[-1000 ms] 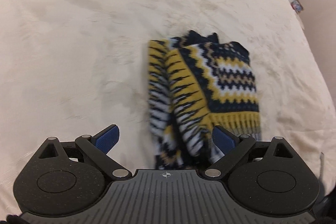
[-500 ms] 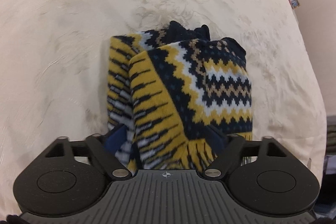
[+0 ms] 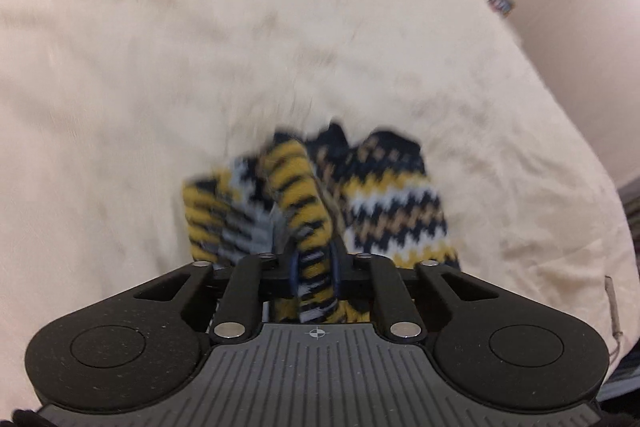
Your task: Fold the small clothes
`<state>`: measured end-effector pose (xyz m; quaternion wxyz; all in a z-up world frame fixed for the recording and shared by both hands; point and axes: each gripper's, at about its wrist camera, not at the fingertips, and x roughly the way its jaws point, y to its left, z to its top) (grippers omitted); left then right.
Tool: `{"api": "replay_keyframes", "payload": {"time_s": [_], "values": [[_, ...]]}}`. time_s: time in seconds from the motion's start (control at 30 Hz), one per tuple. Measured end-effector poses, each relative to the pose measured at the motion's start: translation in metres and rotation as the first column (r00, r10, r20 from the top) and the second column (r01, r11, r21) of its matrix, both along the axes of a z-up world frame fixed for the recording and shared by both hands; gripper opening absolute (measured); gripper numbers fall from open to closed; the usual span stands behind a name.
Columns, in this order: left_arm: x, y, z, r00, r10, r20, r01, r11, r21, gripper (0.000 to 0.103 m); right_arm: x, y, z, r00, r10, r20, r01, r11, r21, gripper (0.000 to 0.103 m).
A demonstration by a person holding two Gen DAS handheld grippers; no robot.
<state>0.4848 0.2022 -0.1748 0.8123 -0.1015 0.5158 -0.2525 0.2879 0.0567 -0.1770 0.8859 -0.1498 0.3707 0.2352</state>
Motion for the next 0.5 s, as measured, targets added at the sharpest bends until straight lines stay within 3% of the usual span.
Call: {"api": "replay_keyframes", "payload": {"time_s": [0.07, 0.27, 0.37, 0.5], "values": [[0.004, 0.008, -0.001, 1.000, 0.011, -0.015, -0.011, 1.000, 0.008, 0.011, 0.002, 0.006, -0.002, 1.000, 0.024, -0.014, -0.024, 1.000, 0.007, 0.020], [0.014, 0.017, -0.033, 0.996, 0.051, -0.071, -0.045, 0.995, 0.094, 0.011, 0.023, 0.034, -0.046, 0.986, 0.087, -0.143, -0.093, 0.995, -0.034, 0.021], [0.016, 0.015, -0.046, 0.995, 0.044, -0.087, -0.031, 0.990, 0.141, 0.015, 0.031, 0.039, -0.062, 0.966, 0.105, -0.235, -0.118, 0.992, -0.045, 0.034], [0.015, 0.017, -0.045, 0.995, 0.050, -0.084, -0.037, 0.989, 0.143, 0.029, 0.024, 0.027, -0.051, 0.966, 0.137, -0.219, -0.133, 0.991, 0.035, 0.056]]}}
